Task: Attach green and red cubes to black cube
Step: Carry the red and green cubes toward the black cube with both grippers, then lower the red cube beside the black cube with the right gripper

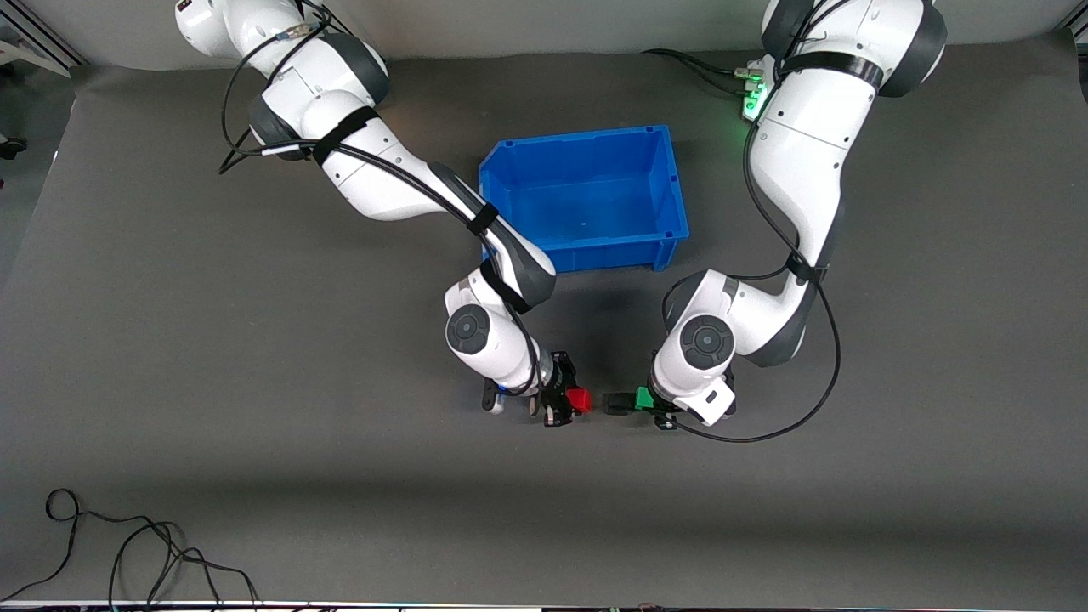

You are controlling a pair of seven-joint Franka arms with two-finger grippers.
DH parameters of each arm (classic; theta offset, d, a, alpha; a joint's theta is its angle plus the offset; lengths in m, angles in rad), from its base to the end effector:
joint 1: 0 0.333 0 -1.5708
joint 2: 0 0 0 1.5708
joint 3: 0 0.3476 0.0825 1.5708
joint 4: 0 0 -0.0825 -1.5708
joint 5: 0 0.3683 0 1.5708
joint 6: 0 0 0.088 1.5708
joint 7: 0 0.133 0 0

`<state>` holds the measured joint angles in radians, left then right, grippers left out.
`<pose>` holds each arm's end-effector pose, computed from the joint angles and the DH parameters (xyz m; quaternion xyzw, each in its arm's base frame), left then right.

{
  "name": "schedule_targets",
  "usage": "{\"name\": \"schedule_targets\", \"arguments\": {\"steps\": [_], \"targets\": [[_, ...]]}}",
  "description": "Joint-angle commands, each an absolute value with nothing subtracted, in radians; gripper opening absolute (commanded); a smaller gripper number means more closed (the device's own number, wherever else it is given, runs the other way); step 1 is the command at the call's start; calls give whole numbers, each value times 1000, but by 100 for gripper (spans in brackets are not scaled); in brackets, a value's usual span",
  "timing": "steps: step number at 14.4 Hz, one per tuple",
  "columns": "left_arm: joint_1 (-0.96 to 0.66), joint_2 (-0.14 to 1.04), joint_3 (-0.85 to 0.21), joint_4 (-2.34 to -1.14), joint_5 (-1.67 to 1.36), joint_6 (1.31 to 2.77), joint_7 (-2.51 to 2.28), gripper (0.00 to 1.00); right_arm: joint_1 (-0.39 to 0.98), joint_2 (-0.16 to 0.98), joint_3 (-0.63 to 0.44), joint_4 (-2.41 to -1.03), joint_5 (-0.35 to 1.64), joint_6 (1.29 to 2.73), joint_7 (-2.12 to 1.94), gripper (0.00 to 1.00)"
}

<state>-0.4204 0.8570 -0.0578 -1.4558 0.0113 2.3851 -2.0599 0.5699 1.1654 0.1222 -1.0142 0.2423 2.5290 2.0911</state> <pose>0.6623 -0.3336 0.1846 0.6978 0.7151 -0.0057 0.0403 0.6644 0.4979 0.1601 -0.6557 0.7224 0.1010 0.1950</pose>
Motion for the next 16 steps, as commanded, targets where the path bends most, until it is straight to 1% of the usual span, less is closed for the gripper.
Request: {"name": "schedule_targets", "arguments": {"steps": [1,5,6,7,8,13,14,15,16], "targets": [[-437,894,-44,-1394,9,2388,-2077,0,581,1201,120,-947,252,2539,2112,17],[-434,911,-44,-1374,9,2398,-2074,0,581,1203,132,-946,252,2560,2111,17],[-433,913,-44,-1373,9,2399,-2069,12,581,1209,132,-946,252,2563,2108,17],[-434,913,-43,-1373,14,2398,-2062,68,581,1212,133,-945,252,2578,2106,18],[-437,914,-43,-1371,34,2398,-2063,99,581,1213,136,-945,253,2601,2105,18],[-428,905,-38,-1373,55,2378,-2060,100,581,1216,147,-945,252,2606,2102,19],[-425,899,-35,-1371,60,2369,-2053,100,581,1216,147,-945,252,2606,2102,29],[-410,890,-35,-1370,61,2356,-2039,100,581,1215,147,-945,252,2606,2102,63],[-381,884,-35,-1365,64,2346,-2023,100,580,1212,147,-945,253,2603,2105,95]]}}
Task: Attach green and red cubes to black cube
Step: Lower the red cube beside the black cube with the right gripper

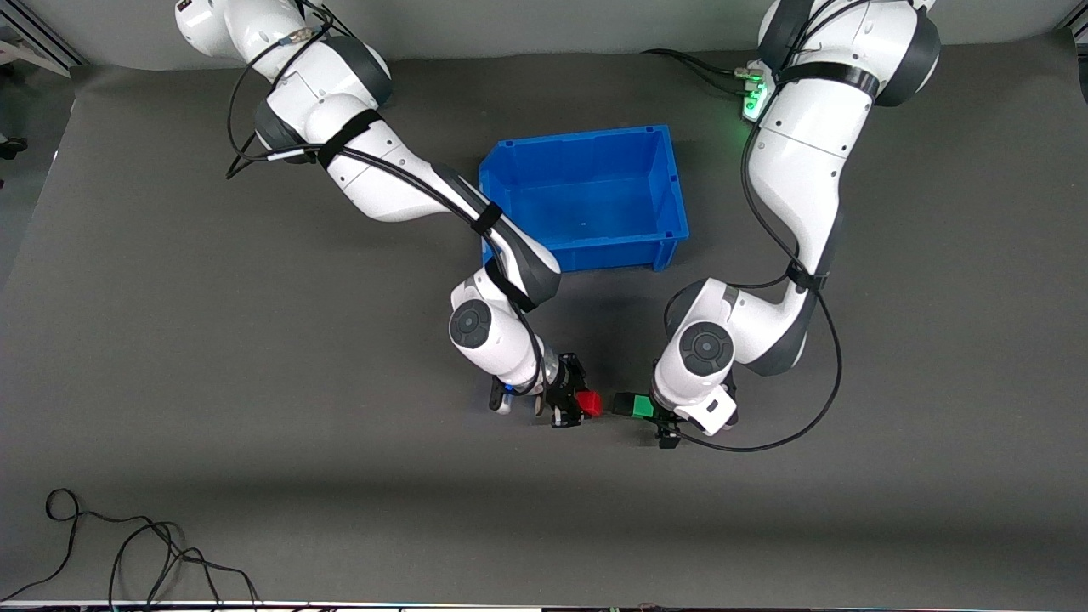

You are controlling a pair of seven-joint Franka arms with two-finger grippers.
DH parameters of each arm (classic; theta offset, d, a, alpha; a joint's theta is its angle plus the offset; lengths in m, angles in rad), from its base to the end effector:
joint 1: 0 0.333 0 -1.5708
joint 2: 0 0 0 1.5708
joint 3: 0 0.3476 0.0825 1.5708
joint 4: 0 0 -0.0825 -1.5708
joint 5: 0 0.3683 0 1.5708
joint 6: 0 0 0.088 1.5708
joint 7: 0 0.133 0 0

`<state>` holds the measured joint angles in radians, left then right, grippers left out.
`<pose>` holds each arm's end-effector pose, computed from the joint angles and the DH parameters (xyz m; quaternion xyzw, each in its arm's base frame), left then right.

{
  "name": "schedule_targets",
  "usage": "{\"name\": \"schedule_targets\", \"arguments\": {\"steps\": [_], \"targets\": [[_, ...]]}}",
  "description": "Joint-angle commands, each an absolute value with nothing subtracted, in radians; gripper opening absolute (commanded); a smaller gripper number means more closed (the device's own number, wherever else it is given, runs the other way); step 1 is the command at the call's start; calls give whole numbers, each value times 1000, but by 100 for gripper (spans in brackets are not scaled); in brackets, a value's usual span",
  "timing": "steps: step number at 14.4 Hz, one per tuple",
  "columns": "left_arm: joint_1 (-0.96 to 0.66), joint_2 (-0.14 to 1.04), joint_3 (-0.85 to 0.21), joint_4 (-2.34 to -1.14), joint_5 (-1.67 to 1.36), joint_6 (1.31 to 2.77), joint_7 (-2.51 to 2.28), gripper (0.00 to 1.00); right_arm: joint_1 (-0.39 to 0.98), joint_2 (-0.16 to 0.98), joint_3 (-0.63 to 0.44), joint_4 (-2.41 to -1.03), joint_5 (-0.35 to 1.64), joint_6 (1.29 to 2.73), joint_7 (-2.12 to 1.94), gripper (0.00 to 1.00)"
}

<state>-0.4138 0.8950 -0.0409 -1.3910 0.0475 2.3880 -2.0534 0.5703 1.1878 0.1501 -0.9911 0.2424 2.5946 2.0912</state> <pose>0.6828 -0.3248 0.1838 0.7020 0.7104 0.0175 0.0484 0.6651 0.5094 0.1622 -0.6478 0.7195 0.1049 0.2273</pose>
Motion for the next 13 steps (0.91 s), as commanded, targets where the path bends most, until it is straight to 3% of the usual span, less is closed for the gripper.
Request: {"name": "schedule_targets", "arguments": {"steps": [1,8,13], "targets": [[-362,884,-35,-1352,64,2341,-2019,100,580,1207,147,-946,253,2594,2102,100],[-194,862,-48,-1209,49,2142,-1878,100,568,1129,153,-959,253,2511,2100,100],[-195,876,-46,-1203,49,2148,-1867,100,548,1027,144,-1052,221,2510,2042,100]]}}
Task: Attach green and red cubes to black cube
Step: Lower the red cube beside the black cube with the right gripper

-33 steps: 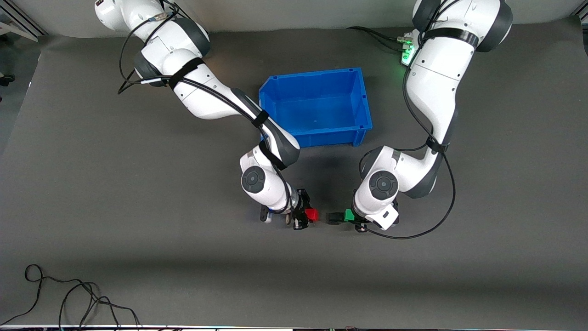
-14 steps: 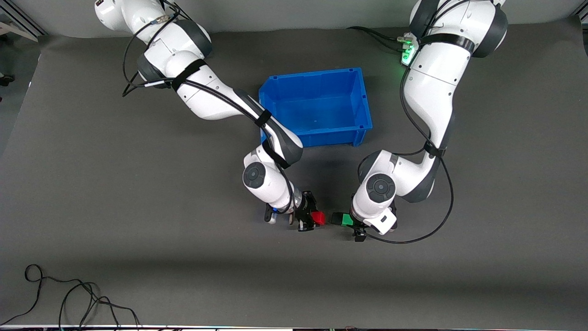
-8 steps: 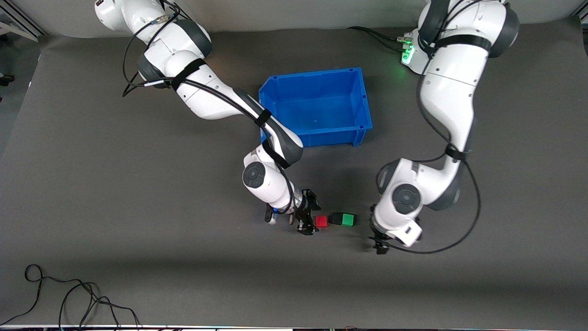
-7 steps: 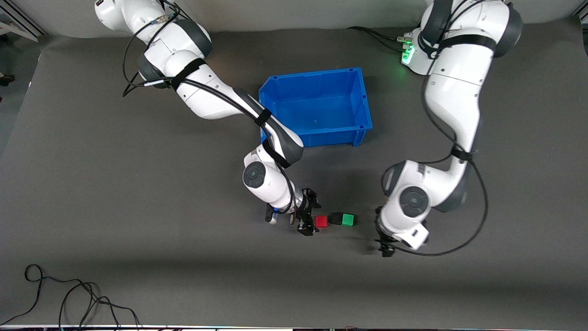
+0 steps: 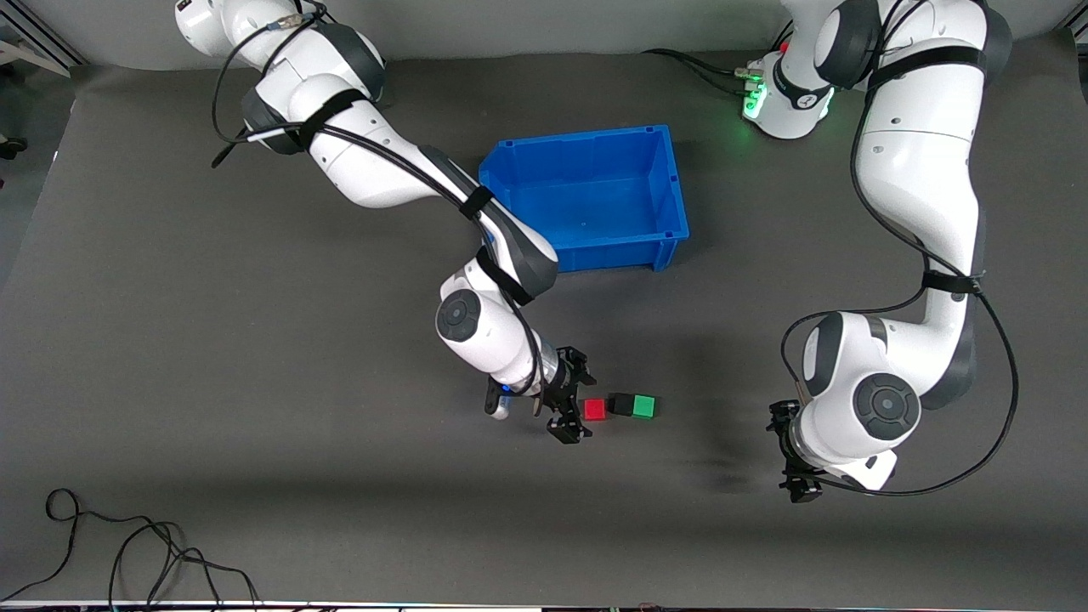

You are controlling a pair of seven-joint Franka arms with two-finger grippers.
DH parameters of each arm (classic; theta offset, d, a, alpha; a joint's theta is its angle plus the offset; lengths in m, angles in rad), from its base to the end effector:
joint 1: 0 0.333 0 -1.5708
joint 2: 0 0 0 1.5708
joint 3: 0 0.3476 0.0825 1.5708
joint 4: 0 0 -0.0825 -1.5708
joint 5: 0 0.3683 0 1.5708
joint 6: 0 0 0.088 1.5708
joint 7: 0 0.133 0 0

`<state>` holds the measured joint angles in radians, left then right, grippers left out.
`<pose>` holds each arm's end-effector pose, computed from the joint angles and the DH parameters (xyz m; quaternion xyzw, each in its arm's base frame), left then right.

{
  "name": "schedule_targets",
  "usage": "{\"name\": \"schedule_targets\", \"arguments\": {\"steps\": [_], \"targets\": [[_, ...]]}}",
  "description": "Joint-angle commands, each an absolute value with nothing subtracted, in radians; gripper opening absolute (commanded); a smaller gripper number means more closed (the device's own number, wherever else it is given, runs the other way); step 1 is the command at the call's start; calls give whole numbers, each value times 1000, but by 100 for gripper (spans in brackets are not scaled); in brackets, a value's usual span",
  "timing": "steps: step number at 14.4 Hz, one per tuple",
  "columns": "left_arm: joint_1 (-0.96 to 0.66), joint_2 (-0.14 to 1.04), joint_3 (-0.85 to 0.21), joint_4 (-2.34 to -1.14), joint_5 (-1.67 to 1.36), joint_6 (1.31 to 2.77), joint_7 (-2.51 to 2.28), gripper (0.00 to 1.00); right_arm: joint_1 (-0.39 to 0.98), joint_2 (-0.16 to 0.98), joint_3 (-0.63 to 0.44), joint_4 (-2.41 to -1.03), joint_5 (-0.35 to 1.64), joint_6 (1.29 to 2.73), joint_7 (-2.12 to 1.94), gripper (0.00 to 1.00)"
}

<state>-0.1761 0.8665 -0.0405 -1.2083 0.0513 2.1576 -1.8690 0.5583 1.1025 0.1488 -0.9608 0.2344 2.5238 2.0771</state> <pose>0.7637 -0.1556 0.2646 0.6811 0.7309 0.0269 0.0326 0.6804 0.5087 0.2397 -0.6559 0.7050 0.0995 0.2509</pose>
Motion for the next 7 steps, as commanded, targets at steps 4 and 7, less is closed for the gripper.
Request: {"name": "schedule_targets", "arguments": {"steps": [4,7], "targets": [[-218,882,-46,-1210,49,2148,-1882,100,523,994,150,-1091,218,2508,2028,100],[-239,884,-46,-1216,48,2148,-1882,100,518,1015,158,-1112,183,2505,2011,100]]}}
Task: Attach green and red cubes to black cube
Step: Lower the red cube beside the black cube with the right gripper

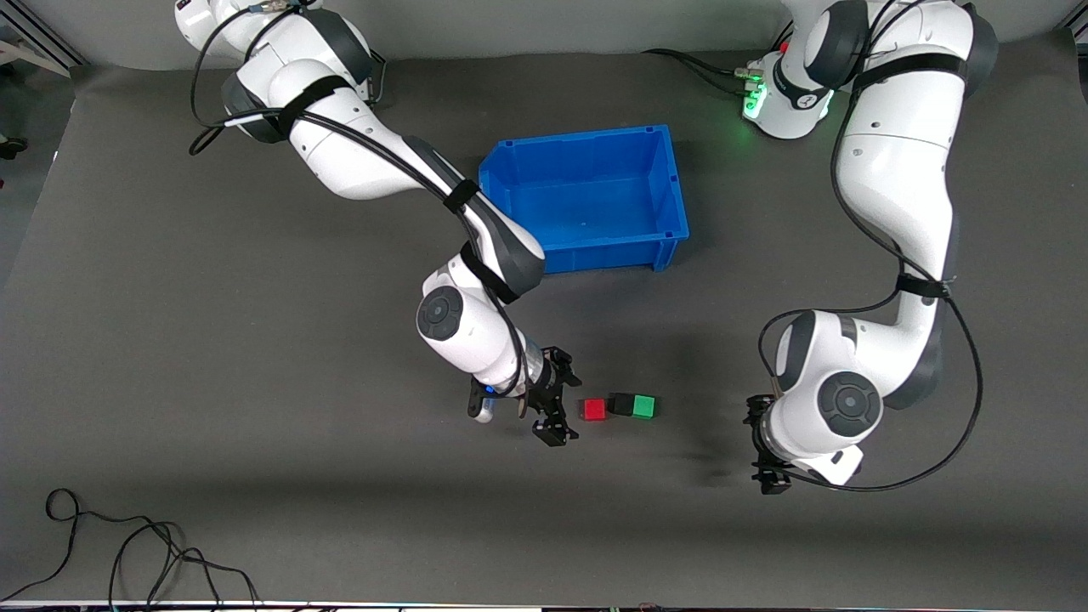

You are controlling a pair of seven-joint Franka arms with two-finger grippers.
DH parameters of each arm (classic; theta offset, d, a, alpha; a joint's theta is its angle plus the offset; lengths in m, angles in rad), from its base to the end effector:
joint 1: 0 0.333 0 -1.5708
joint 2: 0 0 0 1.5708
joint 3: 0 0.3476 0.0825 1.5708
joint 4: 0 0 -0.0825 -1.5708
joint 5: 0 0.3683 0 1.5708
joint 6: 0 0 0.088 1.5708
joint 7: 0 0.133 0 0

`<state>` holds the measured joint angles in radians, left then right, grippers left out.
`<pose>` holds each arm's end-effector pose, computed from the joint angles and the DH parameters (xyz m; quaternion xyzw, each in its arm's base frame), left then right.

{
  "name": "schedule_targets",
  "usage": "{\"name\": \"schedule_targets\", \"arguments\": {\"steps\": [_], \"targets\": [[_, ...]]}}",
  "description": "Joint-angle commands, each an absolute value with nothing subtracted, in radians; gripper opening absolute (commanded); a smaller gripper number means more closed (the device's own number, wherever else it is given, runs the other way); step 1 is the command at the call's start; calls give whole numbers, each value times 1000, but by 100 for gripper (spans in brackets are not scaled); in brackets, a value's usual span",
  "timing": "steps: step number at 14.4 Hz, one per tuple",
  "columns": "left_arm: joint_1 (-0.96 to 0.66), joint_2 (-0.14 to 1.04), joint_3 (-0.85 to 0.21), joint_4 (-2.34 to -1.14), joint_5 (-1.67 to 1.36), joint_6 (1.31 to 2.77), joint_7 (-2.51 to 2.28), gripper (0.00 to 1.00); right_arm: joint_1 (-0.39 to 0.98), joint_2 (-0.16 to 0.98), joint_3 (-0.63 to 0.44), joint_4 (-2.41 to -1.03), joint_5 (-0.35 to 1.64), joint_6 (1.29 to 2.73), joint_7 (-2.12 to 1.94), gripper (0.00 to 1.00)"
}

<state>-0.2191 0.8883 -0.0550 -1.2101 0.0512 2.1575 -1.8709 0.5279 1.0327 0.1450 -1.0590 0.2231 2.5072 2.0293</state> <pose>0.7523 -0.1957 0.2471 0.6995 0.7140 0.0151 0.0262 0.6817 0.4841 0.2474 -0.6729 0.6969 0.0879 0.2319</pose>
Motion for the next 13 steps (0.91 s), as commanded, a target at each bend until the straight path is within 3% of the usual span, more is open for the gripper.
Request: {"name": "schedule_targets", "arguments": {"steps": [1,4,9,13], "targets": [[-242,885,-46,-1226,49,2148,-1881,100,518,1032,158,-1112,143,2505,2011,100],[-242,885,-46,-1229,49,2148,-1878,100,518,1090,166,-1109,26,2516,2019,100],[-241,884,-45,-1227,61,2135,-1864,100,518,1141,201,-1097,21,2666,2023,100],[-236,877,-46,-1226,57,2141,-1865,100,519,1149,219,-1083,26,2701,2065,100]]}}
